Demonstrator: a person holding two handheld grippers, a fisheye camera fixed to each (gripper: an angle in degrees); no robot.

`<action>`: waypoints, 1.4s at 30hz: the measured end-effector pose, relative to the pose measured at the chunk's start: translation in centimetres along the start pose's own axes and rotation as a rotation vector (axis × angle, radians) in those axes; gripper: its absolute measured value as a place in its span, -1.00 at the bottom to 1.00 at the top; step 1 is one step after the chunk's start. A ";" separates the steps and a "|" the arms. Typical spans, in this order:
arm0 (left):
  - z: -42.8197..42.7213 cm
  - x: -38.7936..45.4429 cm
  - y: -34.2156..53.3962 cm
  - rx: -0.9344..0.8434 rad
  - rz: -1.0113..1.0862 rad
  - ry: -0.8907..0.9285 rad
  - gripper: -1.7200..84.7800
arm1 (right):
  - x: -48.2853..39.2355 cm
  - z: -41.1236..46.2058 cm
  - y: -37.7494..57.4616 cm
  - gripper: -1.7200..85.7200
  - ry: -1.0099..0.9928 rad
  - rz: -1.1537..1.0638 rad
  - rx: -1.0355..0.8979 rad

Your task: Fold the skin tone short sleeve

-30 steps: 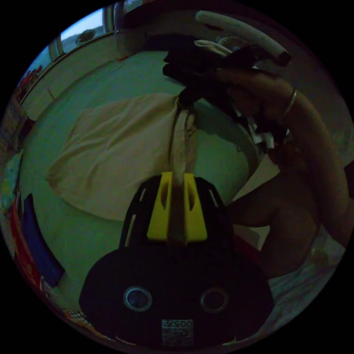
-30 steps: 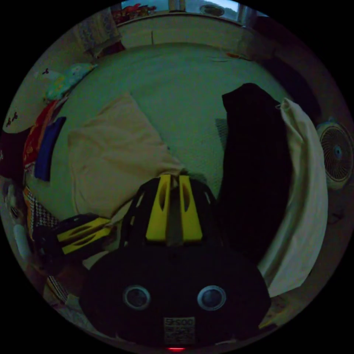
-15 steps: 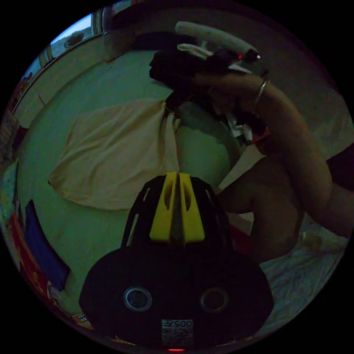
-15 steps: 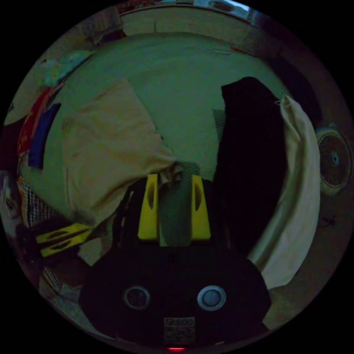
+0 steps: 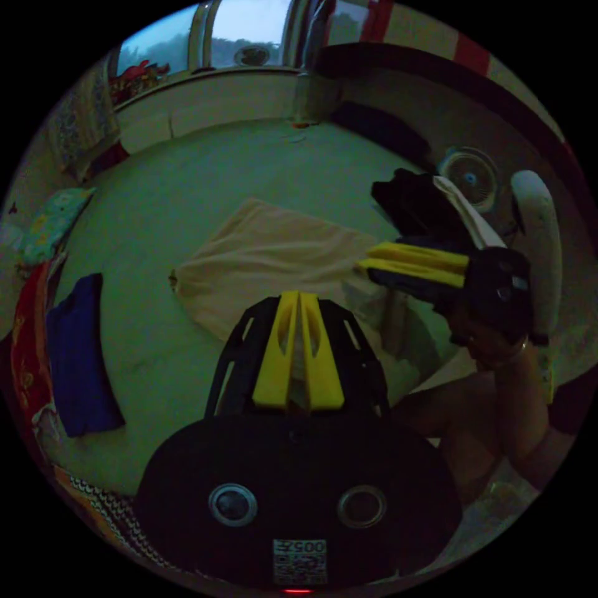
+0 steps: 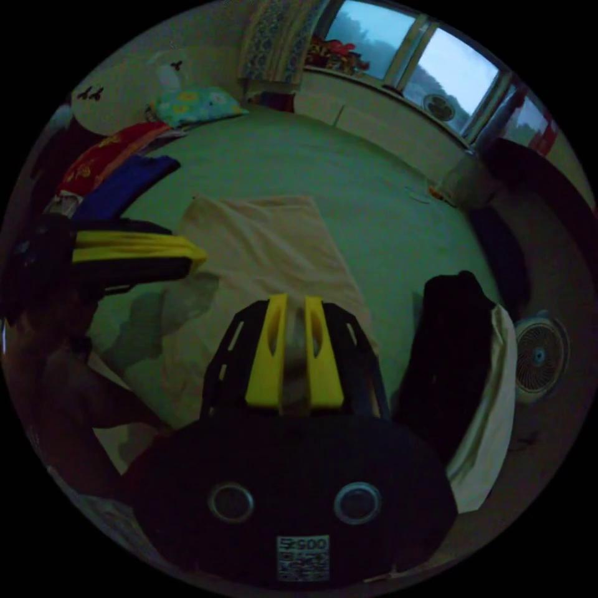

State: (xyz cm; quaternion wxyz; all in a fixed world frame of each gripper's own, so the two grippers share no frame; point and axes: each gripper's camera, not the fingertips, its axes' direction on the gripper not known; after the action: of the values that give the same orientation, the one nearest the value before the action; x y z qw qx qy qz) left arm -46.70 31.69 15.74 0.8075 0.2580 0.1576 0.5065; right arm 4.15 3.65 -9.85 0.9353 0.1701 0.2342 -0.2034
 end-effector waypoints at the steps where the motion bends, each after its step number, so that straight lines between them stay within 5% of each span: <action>1: 0.6 -1.1 -0.1 -0.013 -0.010 -0.021 -0.96 | -0.6 0.4 -0.4 -0.97 0.014 0.008 0.003; 11: 5.8 -8.3 -0.3 -0.123 -0.066 -0.038 -0.97 | -1.0 3.2 -2.9 -0.99 -0.261 0.118 -0.073; 16: 7.3 -10.8 0.2 -0.133 -0.022 -0.063 -0.97 | -3.1 6.3 -3.8 -1.00 -0.175 0.017 -0.226; 32: 8.5 -19.5 1.1 -0.161 -0.022 -0.083 -0.96 | -0.9 5.2 -2.8 -0.99 -0.206 -0.029 -0.268; 36: 6.1 -22.7 1.6 -0.002 -0.023 -0.246 -0.95 | 0.0 2.9 -1.9 -0.99 -0.151 -0.067 -0.159; 42: 6.8 -29.4 1.4 0.064 -0.123 -0.118 -0.91 | 5.0 -0.3 -1.6 -0.97 -0.014 0.132 0.056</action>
State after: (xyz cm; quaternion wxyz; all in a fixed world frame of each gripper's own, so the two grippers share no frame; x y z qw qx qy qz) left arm -57.11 4.04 21.90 0.8363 0.3028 0.1412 0.4347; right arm 7.35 0.94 -12.98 0.9433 0.2098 0.2099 -0.1489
